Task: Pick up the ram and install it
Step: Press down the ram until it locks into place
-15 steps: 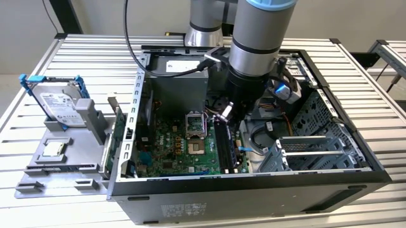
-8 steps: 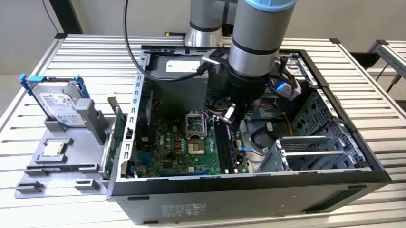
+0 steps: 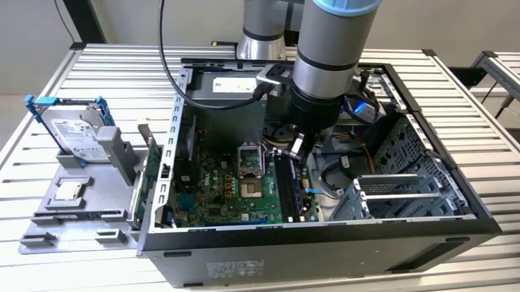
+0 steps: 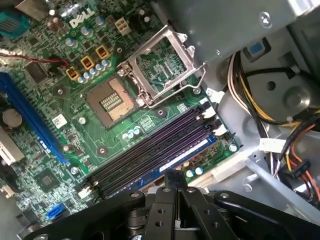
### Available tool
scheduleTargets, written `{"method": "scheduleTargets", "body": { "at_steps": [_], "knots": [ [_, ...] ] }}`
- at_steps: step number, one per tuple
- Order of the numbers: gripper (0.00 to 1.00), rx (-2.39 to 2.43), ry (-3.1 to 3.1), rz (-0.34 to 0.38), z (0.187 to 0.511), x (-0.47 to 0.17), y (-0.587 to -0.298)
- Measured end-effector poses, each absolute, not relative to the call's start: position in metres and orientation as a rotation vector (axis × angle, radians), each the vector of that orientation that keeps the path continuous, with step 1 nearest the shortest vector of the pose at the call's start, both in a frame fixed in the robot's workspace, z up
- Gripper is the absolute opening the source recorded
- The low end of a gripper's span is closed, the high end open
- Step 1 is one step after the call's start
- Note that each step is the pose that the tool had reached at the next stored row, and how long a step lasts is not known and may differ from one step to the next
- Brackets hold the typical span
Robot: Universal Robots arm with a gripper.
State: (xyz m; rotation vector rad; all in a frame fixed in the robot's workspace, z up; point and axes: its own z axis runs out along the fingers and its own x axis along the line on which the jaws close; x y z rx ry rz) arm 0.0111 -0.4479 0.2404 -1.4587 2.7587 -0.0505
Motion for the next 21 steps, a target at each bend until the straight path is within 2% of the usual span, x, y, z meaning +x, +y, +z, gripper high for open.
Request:
{"method": "scheduleTargets", "body": {
  "at_steps": [4, 21],
  "knots": [
    [0.00, -1.501, 2.721, 0.000, 0.2405, 0.0111, -0.4479],
    [0.00, -1.759, 2.564, 0.004, 0.2405, 0.0112, -0.4503]
  ]
}}
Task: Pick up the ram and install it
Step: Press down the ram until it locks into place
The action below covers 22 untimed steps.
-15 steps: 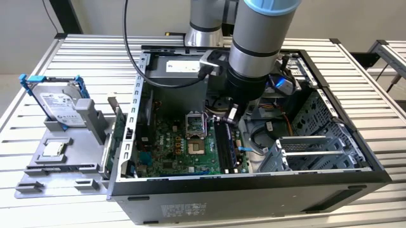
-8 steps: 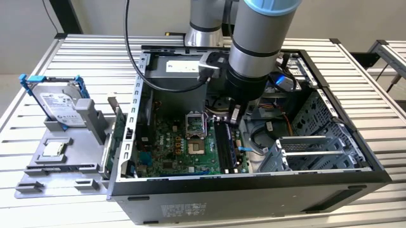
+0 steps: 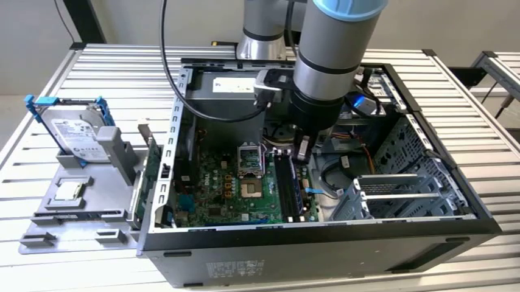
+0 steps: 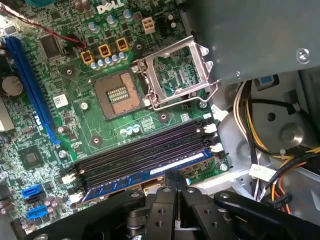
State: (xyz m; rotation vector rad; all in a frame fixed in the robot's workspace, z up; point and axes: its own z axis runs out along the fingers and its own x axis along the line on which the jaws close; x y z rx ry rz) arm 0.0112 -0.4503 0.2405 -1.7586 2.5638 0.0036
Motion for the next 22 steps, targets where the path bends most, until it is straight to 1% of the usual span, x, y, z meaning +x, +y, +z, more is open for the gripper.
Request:
{"method": "scheduleTargets", "body": {
  "at_steps": [13, 17, 22],
  "knots": [
    [0.00, -1.910, 2.453, 0.008, 0.2404, 0.0111, -0.4516],
    [0.00, -1.935, 2.427, 0.025, 0.2402, 0.0111, -0.4516],
    [0.00, -1.986, 2.391, 0.030, 0.2399, 0.0111, -0.4521]
  ]
}}
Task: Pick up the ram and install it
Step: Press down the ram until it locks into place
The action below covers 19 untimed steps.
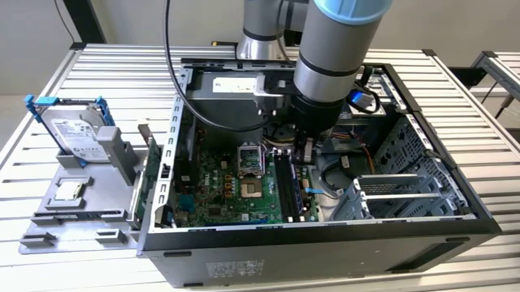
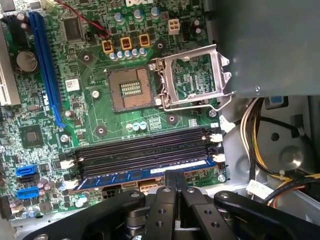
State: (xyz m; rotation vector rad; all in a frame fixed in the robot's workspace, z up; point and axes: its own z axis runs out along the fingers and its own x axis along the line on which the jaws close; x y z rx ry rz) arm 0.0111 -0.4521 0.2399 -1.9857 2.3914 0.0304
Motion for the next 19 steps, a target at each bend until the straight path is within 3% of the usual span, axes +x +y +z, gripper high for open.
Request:
{"method": "scheduleTargets", "body": {
  "at_steps": [19],
  "knots": [
    [0.00, -2.074, 2.326, 0.048, 0.227, 0.011, -0.469]
  ]
}}
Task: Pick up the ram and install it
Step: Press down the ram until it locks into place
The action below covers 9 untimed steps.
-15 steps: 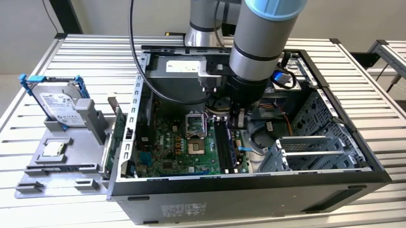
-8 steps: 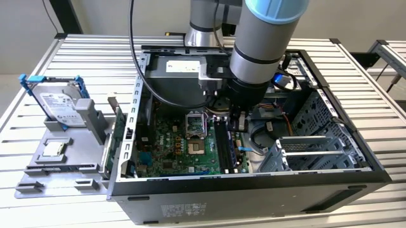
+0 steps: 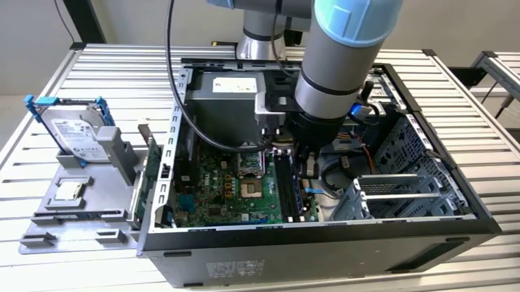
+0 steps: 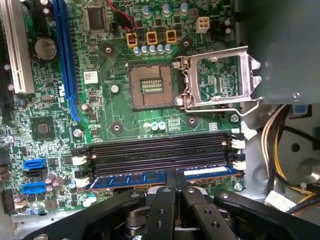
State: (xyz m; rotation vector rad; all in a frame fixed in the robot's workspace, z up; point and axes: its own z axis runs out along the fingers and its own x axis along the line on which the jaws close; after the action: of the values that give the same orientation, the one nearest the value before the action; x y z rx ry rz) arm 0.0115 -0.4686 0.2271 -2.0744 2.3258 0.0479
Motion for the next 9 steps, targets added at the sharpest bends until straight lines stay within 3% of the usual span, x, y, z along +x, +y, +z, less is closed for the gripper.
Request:
{"method": "scheduleTargets", "body": {
  "at_steps": [9],
  "knots": [
    [0.00, -2.082, 2.322, 0.045, 0.216, 0.012, -0.469]
  ]
}}
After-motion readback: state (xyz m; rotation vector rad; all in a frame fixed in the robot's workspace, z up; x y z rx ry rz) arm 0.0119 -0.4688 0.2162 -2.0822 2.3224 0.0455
